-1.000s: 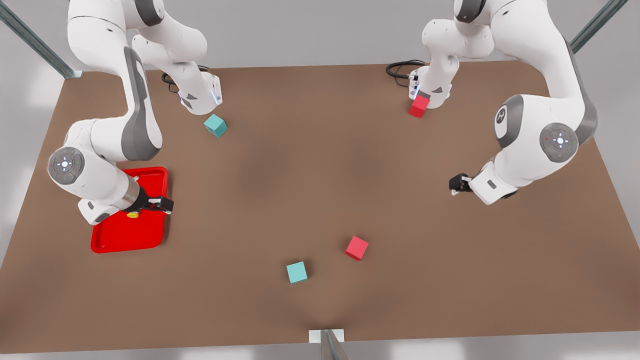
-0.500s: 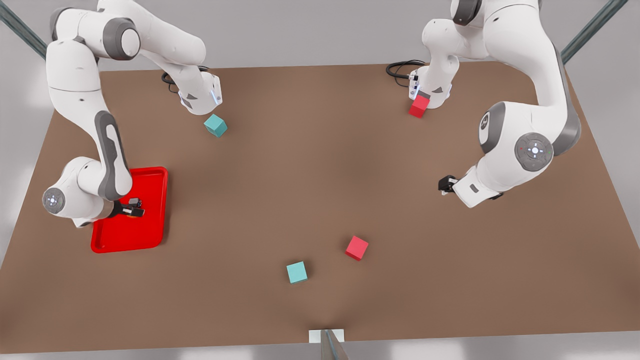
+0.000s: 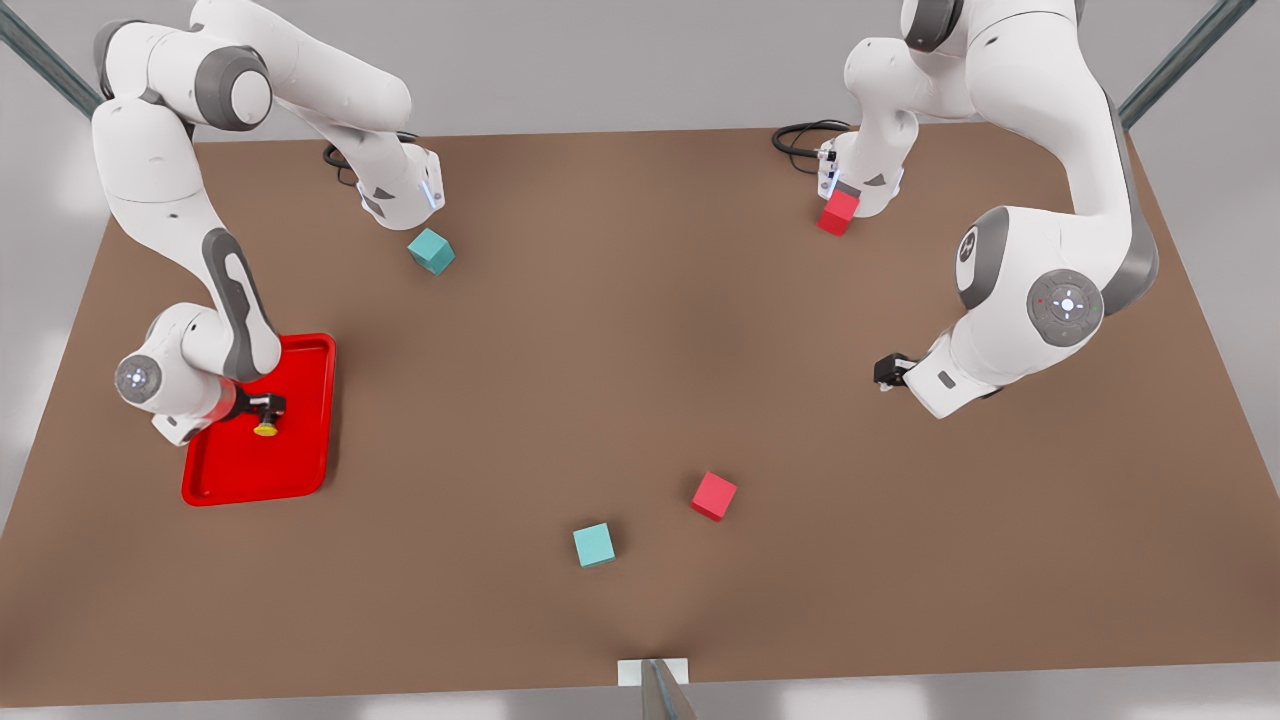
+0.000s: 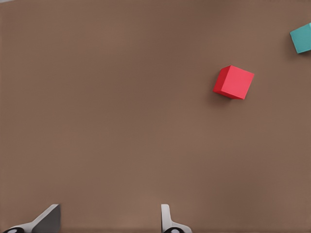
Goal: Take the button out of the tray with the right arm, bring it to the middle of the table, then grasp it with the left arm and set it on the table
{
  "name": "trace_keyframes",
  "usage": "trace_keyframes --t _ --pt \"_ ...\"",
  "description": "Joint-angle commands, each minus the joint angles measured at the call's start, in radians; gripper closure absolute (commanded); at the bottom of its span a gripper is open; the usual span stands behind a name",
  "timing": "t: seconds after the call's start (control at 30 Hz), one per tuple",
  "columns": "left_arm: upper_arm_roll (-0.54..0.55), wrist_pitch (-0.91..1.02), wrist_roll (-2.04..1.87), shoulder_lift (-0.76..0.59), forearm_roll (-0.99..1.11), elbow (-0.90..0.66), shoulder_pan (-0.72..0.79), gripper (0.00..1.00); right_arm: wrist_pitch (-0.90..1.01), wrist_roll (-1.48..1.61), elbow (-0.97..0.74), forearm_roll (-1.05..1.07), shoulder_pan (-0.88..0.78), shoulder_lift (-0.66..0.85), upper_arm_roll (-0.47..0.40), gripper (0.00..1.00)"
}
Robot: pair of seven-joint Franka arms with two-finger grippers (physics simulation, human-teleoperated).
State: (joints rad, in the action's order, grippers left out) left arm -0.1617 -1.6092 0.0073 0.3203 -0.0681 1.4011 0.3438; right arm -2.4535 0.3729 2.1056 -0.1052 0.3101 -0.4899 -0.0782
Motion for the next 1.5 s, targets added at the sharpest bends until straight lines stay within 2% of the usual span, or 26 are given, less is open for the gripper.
trace_keyframes --t 0.0,0.07,0.17,0.4,0.43,0.47,0.5,0.6,0.73,0.77,0.83,0.9,0.97,1.2,1.3,1.4,1.47 --pt "-0.001 0.0 -0.021 -0.001 0.004 -0.001 0.0 0.0 -0.024 0.258 0.005 -0.022 -0.002 0.005 0.0 0.13" --pt "-0.001 0.002 -0.021 0.0 0.004 0.001 0.0 0.0 -0.018 0.258 0.01 -0.022 -0.006 0.01 0.0 0.28" --pt "-0.001 0.0 -0.021 0.005 0.005 0.001 0.0 0.0 -0.01 0.259 0.01 -0.022 -0.009 0.017 0.0 0.43" --pt "-0.001 0.0 -0.02 0.013 0.005 -0.001 0.0 0.0 0.005 0.265 0.011 -0.022 -0.003 0.004 0.0 0.41" --pt "-0.001 0.0 -0.02 0.013 0.007 -0.001 0.0 0.0 0.008 0.267 0.008 -0.021 -0.005 0.005 0.0 0.44" --pt "-0.001 0.0 -0.02 0.013 0.007 -0.001 0.0 0.0 0.031 0.265 0.005 -0.021 -0.008 0.008 0.0 0.53" --pt "-0.001 0.0 -0.02 0.013 0.007 -0.002 0.0 0.0 0.036 0.265 0.001 -0.021 -0.009 0.011 0.002 0.55" --pt "-0.001 0.002 -0.021 0.01 0.008 -0.004 0.0 0.0 0.063 0.256 -0.015 -0.019 -0.011 0.024 0.006 0.55" --pt "-0.009 0.003 -0.018 0.008 0.008 -0.004 0.0 0.0 0.318 0.139 -0.249 -0.01 -0.1 0.021 0.023 0.54" --pt "-0.01 0.005 -0.018 0.008 0.01 -0.002 0.0 0.0 0.329 0.107 -0.279 -0.01 -0.106 0.021 0.043 0.54" --pt "-0.01 0.003 -0.02 0.008 0.01 -0.002 -0.002 0.0 0.329 0.06 -0.308 -0.01 -0.111 0.027 0.126 0.53" --pt "-0.012 0.005 -0.02 0.009 0.011 -0.001 -0.003 0.0 0.329 0.046 -0.357 -0.008 -0.112 0.021 0.251 0.53" --pt "-0.012 0.002 -0.018 0.011 0.014 0.001 -0.012 0.0 0.399 0.044 -0.41 -0.01 -0.12 0.011 0.441 0.49" --pt "-0.028 -0.003 -0.018 0.039 0.083 0.004 -0.071 0.0 0.39 -0.18 -0.774 -0.018 -0.6 -0.24 0.44 0.5" --pt "-0.041 -0.003 -0.021 0.046 0.105 0.006 -0.072 0.0 0.311 -0.174 -0.797 -0.031 -0.735 -0.259 0.442 0.5" --pt "-0.041 -0.005 -0.023 0.057 0.117 0.004 -0.072 0.0 0.174 0.007 -0.803 -0.091 -0.839 -0.338 0.442 0.5" --pt "-0.041 -0.012 -0.05 0.071 0.122 0.004 -0.072 0.0 0.157 0.063 -0.852 -0.108 -0.905 -0.377 0.442 0.5"
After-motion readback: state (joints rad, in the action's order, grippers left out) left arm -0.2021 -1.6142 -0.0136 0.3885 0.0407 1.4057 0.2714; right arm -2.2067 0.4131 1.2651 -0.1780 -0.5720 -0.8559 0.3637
